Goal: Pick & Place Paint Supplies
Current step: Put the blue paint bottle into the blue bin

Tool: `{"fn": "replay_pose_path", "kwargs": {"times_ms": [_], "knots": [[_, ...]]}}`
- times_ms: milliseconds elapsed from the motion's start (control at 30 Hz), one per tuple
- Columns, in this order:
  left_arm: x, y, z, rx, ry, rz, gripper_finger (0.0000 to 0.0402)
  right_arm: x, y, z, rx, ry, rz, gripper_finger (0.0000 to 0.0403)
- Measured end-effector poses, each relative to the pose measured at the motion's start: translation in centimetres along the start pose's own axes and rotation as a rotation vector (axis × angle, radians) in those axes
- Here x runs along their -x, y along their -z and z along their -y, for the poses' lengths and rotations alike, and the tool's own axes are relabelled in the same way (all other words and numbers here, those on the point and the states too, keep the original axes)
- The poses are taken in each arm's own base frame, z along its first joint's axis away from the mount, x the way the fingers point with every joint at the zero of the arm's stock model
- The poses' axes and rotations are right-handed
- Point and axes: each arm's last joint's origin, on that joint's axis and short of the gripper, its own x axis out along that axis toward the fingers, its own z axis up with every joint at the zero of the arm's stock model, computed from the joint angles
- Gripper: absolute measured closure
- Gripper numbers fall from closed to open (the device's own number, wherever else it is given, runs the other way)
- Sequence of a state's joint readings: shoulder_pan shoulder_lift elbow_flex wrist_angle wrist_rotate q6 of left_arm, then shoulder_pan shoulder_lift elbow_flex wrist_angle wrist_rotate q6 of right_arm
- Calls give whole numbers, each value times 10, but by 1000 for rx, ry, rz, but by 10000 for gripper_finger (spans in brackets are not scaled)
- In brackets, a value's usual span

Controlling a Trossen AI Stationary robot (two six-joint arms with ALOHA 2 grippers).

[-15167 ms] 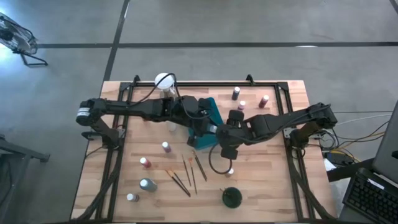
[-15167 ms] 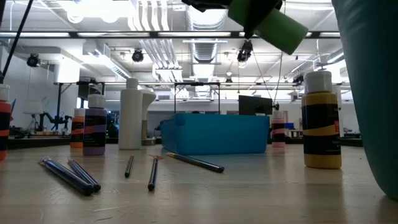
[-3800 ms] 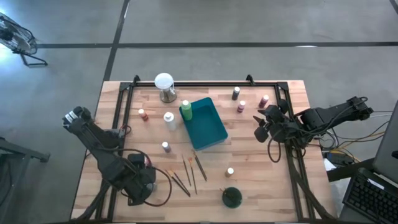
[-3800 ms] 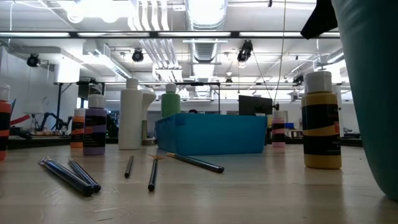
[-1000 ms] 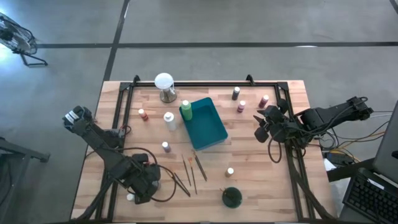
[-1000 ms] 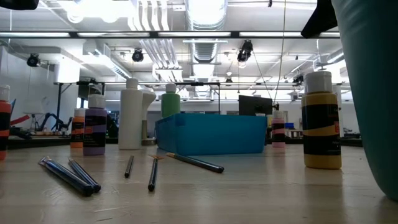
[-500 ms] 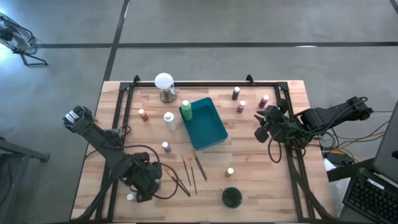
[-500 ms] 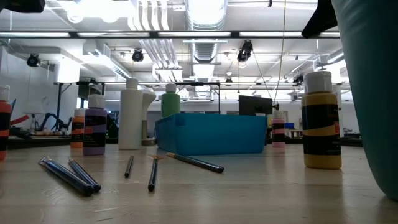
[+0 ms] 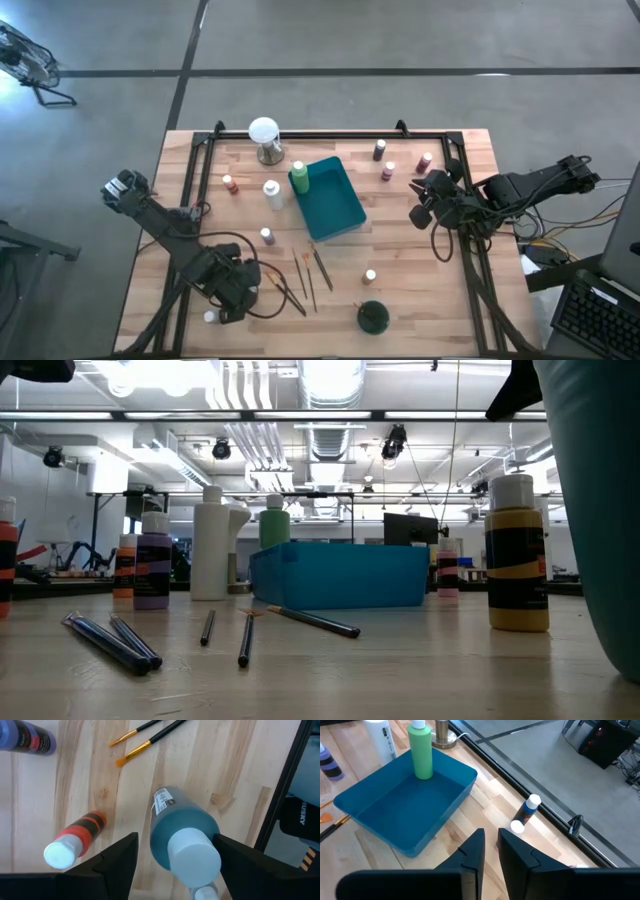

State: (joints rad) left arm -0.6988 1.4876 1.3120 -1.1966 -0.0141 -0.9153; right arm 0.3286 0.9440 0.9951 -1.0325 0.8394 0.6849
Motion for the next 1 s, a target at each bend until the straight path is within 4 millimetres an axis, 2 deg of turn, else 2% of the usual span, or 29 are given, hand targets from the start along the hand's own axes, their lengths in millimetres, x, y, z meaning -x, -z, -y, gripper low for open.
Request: {"fn": "replay_pose_path", "kwargs": {"times_ms": [167, 433, 767, 1000], "knots": [[0, 0, -4, 3, -21, -16, 180, 0, 0, 0, 0, 0, 0, 342], [1, -1, -8, -12, -36, -34, 278, 0, 0, 0, -2, 0, 0, 317], [5, -4, -11, -12, -22, -83, 279, 0, 0, 0, -2, 0, 0, 303], [31, -8, -15, 8, -48, -89, 279, 0, -1, -1, -16, -8, 10, 297]]}}
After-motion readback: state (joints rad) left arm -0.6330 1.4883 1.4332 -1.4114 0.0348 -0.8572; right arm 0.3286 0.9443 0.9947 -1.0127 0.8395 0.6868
